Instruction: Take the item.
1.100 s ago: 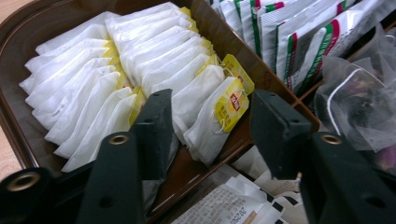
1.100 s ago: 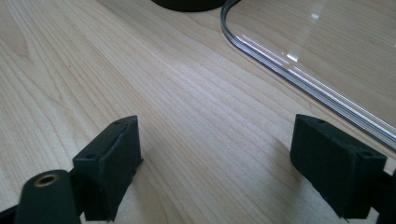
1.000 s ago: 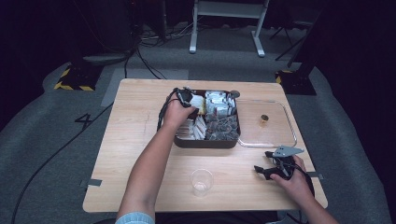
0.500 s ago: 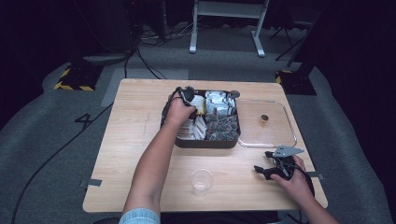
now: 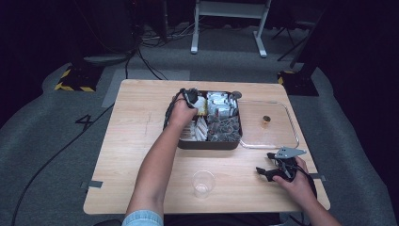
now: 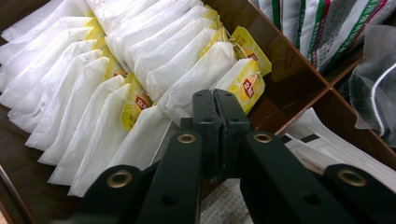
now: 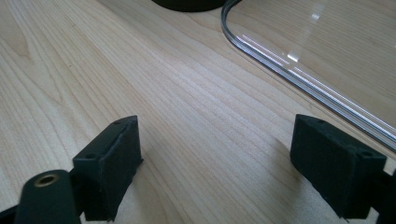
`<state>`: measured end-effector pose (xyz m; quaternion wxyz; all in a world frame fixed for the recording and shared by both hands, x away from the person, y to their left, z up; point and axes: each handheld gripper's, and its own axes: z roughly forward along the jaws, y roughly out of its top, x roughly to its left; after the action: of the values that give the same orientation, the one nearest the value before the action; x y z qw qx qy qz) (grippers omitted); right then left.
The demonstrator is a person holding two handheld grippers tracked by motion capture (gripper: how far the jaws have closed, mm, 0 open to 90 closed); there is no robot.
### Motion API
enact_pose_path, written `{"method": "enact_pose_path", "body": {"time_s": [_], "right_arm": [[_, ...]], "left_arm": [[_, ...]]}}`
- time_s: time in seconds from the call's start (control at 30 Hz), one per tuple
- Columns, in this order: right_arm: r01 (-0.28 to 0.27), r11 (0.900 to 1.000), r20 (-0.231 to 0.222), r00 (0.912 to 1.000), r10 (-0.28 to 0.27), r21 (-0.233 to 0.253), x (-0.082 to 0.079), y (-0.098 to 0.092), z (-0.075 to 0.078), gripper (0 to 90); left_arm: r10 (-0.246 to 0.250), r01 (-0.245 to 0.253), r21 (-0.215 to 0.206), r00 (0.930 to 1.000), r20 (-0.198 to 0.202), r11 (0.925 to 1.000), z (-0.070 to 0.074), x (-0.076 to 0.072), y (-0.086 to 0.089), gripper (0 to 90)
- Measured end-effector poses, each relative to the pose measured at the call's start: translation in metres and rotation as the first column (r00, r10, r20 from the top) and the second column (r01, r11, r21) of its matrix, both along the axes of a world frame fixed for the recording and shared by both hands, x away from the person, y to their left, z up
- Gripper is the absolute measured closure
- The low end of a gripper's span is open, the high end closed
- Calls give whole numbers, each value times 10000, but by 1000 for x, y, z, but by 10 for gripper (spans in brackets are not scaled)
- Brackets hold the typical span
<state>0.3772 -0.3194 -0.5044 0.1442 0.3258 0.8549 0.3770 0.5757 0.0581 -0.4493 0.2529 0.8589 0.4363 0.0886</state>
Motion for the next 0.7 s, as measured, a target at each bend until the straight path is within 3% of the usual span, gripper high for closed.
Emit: {"method": "enact_pose_path", "body": {"time_s": [0.13, 0.27, 0.7], "right_arm": [[0, 10000, -1, 10000, 0, -2, 0, 0, 0, 165], [0, 10000, 0, 10000, 0, -1, 0, 0, 0, 166], [2, 10000, 1, 10000, -2, -6, 0, 0, 0, 165]], "left_arm": [[-24, 24, -78, 10000, 12, 10000, 0, 0, 0, 900], [15, -17, -430, 10000, -35, 9991, 2, 0, 1, 900], [-45, 117, -936, 9970, 774, 9955, 27, -6, 9, 900]]}}
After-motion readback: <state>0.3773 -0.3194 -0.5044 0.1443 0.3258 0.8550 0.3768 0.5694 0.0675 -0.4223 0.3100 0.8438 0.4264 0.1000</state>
